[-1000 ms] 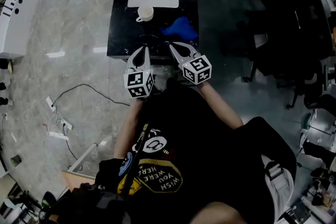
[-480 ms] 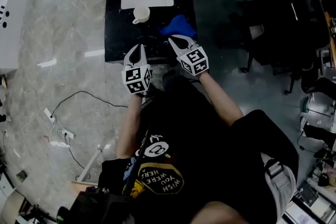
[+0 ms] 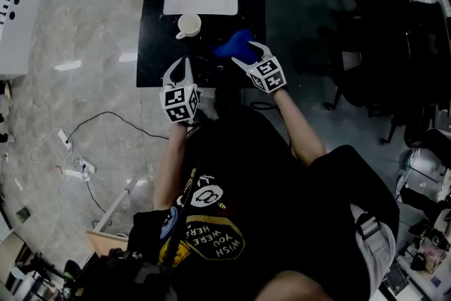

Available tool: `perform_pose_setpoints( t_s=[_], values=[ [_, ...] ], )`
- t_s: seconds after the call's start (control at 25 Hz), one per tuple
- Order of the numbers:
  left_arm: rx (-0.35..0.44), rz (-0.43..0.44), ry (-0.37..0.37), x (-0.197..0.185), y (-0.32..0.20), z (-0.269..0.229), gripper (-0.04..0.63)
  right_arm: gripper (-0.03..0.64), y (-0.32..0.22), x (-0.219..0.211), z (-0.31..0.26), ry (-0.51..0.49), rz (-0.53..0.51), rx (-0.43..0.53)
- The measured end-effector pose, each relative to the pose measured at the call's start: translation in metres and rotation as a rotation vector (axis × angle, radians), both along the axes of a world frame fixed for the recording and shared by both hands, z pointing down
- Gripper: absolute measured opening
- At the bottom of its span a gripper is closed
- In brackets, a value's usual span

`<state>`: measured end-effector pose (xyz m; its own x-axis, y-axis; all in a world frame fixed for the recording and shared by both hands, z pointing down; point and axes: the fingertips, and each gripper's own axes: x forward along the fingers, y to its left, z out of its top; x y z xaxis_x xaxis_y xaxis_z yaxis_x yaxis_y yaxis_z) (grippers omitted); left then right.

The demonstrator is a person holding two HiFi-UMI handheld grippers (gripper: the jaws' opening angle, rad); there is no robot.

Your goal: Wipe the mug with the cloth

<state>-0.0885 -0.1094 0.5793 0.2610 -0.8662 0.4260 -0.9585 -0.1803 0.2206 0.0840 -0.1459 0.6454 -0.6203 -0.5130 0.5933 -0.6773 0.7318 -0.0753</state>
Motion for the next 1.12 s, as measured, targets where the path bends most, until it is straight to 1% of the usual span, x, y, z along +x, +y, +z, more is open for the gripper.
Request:
perform_pose_setpoints(
  t_s=[0.12, 0.16, 0.24, 0.32, 0.36, 0.44, 0.48, 0.56, 0.64, 0.76, 0.88, 0.96, 1.12],
  values=[
    [-0.012, -0.024, 0.002, 0.006, -0.01, 0.006, 0.003, 0.32, -0.005, 0.006, 0.009, 0.048, -0.087, 0.0],
    [-0.015, -0.033, 0.005, 0.007, -0.013, 0.007, 0.003, 0.336, -0.004, 0.003, 0.013, 0.071, -0.129, 0.005],
    [-0.024, -0.047, 0.012, 0.009, -0.016, 0.011, 0.003, 0.344, -0.004, -0.006, 0.025, 0.1, -0.192, -0.005],
    [-0.036, -0.047, 0.01, 0.012, -0.018, 0.014, 0.003, 0.347, -0.01, -0.012, 0.039, 0.108, -0.185, -0.027],
    [-0.041, -0.042, 0.008, 0.013, -0.019, 0.016, 0.003, 0.329, -0.014, -0.01, 0.045, 0.127, -0.16, -0.023],
    [-0.047, -0.036, 0.01, 0.01, -0.021, 0.017, 0.003, 0.155, -0.025, -0.005, 0.049, 0.199, -0.114, 0.021],
    [-0.046, -0.037, 0.012, 0.007, -0.023, 0.016, 0.003, 0.126, -0.029, -0.004, 0.049, 0.226, -0.105, 0.038],
    [-0.042, -0.048, 0.012, -0.004, -0.028, 0.014, 0.003, 0.104, -0.033, -0.009, 0.049, 0.24, -0.11, 0.045],
    [-0.037, -0.056, 0.007, -0.012, -0.033, 0.013, 0.003, 0.097, -0.037, -0.017, 0.045, 0.223, -0.121, 0.049],
    [-0.025, -0.056, 0.0, -0.024, -0.045, 0.013, 0.003, 0.095, -0.052, -0.033, 0.03, 0.189, -0.121, 0.09],
    [-0.004, -0.051, -0.002, -0.039, -0.068, 0.012, 0.003, 0.095, -0.077, -0.055, 0.014, 0.17, -0.136, 0.137],
    [0.014, -0.044, 0.022, -0.047, -0.088, 0.01, 0.003, 0.095, -0.095, -0.07, 0.007, 0.17, -0.154, 0.159],
    [0.013, 0.013, 0.133, -0.047, -0.131, 0.01, 0.003, 0.095, -0.128, -0.094, 0.004, 0.206, -0.203, 0.195]
  ],
)
